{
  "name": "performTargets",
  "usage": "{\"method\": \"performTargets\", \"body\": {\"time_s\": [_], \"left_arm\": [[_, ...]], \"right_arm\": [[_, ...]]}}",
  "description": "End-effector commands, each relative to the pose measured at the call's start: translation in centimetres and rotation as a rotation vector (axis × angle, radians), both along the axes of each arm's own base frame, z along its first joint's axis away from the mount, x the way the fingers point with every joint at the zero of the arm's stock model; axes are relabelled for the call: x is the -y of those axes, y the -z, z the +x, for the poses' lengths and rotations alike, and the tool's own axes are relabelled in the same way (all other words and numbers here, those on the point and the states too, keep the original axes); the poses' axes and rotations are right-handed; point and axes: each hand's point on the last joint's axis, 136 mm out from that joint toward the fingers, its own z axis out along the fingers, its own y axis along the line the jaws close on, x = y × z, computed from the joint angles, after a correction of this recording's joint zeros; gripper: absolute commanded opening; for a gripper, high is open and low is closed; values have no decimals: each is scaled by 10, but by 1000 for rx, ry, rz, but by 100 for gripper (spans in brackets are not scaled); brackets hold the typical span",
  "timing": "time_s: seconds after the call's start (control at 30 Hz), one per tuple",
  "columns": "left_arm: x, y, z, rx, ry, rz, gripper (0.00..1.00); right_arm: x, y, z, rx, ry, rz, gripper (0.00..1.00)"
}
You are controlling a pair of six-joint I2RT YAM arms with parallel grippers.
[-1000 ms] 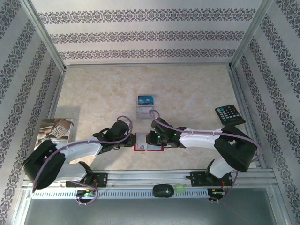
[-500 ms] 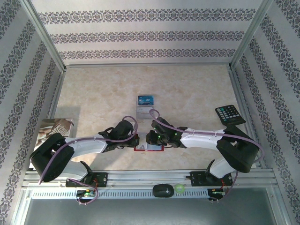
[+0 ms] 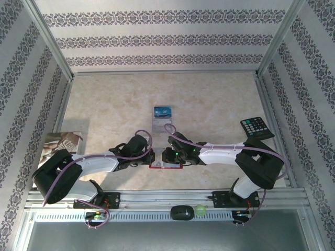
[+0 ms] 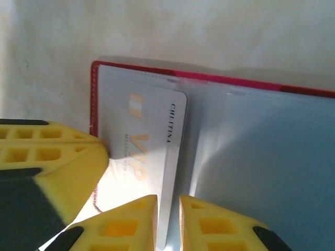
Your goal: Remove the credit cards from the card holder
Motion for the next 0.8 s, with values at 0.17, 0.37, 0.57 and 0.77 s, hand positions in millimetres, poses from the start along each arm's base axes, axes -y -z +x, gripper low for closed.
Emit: {"method": "performTargets", "body": {"time_s": [0.17,0.37,0.57,0.77], "left_arm": [[-9,20,-14,-56,-8,42,0],[-7,21,-14,-60,1,35,0],[-6,22,-14,-66,3,34,0],[-10,21,-13,-62,-12,39,0]], "right_arm": [[-7,6,5,-15,2,11,19],[-9,10,5,-37,14,31,18],[-9,9,6,-33,37,58,3],[6,7,6,-5,91,44,0]]}}
